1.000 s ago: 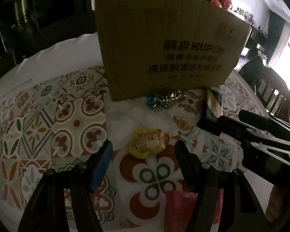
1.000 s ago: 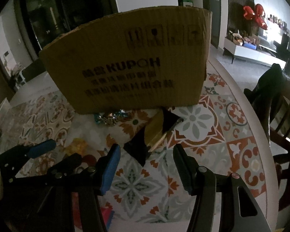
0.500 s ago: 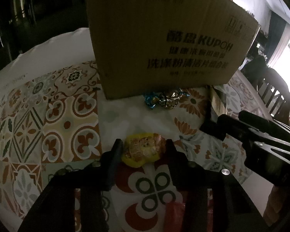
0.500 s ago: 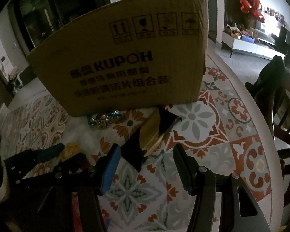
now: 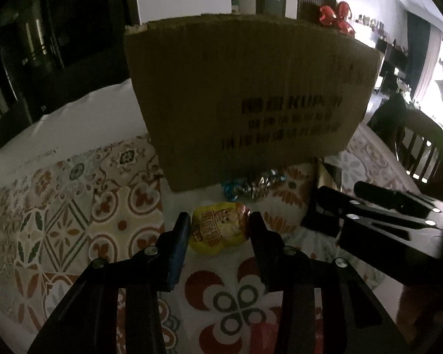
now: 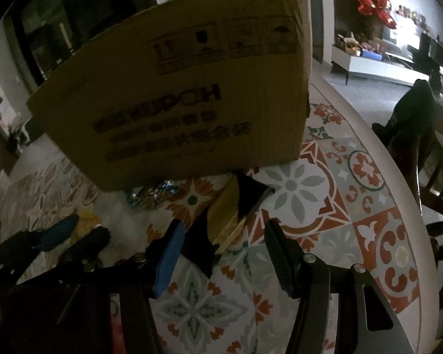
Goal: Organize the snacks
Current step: 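Lift the yellow packet with the left tool while the right tool grasps the gold tall packet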
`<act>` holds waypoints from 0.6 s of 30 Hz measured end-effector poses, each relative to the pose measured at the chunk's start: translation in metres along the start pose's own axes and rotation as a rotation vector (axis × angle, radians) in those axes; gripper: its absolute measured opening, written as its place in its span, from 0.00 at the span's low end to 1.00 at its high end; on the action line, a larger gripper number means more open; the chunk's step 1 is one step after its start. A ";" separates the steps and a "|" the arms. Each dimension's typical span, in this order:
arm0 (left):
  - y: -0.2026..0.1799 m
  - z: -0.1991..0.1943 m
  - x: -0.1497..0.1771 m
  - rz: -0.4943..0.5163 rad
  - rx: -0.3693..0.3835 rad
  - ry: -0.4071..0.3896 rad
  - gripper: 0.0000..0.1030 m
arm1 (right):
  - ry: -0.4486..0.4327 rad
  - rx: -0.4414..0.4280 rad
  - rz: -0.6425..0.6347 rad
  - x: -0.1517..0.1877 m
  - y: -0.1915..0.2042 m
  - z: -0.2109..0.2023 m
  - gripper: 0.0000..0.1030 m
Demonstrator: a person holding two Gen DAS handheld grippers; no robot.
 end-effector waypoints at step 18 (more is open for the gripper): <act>0.004 0.006 -0.013 -0.058 0.003 -0.007 0.39 | 0.020 0.150 0.033 -0.017 -0.001 0.024 0.56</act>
Point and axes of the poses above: each gripper's, at about its wrist camera, not at the fingertips, and z roughly the way its jaws point, y to its left, x to its underside, the point moved 10 cm from there along z, roughly the way its jaws point, and after that the axes turned 15 degrees about y, right-handed, at the moved point
